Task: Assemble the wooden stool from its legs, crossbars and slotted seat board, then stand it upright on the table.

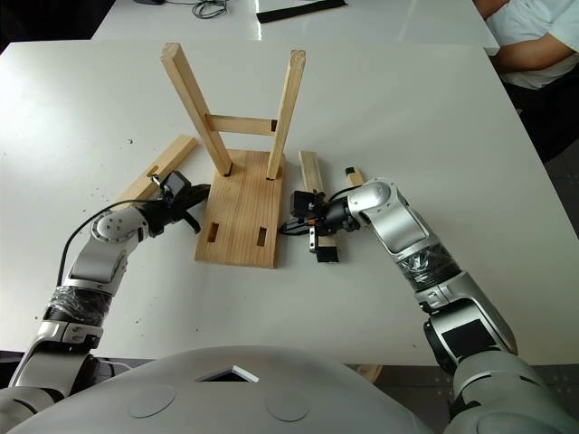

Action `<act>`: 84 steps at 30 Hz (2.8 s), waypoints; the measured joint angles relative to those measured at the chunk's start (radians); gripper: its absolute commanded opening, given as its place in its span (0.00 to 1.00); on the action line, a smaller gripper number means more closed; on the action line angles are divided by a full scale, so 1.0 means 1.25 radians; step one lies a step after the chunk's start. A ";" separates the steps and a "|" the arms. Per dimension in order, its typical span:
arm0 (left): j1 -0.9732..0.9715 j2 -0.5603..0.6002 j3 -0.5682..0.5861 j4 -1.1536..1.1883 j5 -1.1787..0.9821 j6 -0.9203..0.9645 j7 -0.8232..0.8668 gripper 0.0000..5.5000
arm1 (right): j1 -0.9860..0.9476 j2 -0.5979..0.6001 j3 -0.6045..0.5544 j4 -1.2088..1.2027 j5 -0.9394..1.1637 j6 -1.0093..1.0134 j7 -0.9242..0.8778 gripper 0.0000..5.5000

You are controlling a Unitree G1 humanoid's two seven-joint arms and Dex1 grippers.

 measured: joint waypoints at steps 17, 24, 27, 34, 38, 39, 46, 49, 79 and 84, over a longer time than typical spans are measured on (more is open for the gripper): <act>0.309 -0.297 0.117 -0.761 -0.328 0.214 0.378 0.00 | 0.052 -0.092 -0.296 -0.064 0.028 0.162 -0.286 0.13; 0.385 -0.371 0.091 -0.726 -0.252 0.160 0.495 0.00 | 0.096 -0.114 -0.320 -0.164 0.049 0.327 -0.316 0.32; 0.389 -0.388 0.115 -0.719 -0.234 0.138 0.536 0.00 | 0.097 -0.116 -0.327 -0.194 0.061 0.420 -0.333 0.42; 0.450 -0.402 0.187 -0.727 -0.184 0.087 0.598 0.00 | 0.090 -0.145 -0.322 -0.235 0.113 0.619 -0.336 0.55; 0.446 -0.398 0.207 -0.727 -0.170 0.079 0.605 0.00 | 0.085 -0.162 -0.319 -0.281 0.158 0.710 -0.329 0.55; 0.445 -0.396 0.207 -0.724 -0.169 0.077 0.605 0.00 | 0.085 -0.173 -0.316 -0.295 0.171 0.727 -0.325 0.55; 0.432 -0.395 0.202 -0.716 -0.155 0.075 0.605 0.00 | 0.111 -0.188 -0.267 -0.331 0.193 0.740 -0.356 0.55; 0.425 -0.387 0.202 -0.713 -0.155 0.077 0.604 0.00 | 0.138 -0.190 -0.260 -0.350 0.185 0.694 -0.380 0.55; 0.433 -0.387 0.188 -0.675 -0.137 0.067 0.591 0.00 | 0.171 -0.206 -0.230 -0.281 0.171 0.548 -0.411 0.37; 0.432 -0.390 0.190 -0.675 -0.137 0.067 0.592 0.00 | 0.187 -0.229 -0.242 -0.282 0.173 0.544 -0.398 0.24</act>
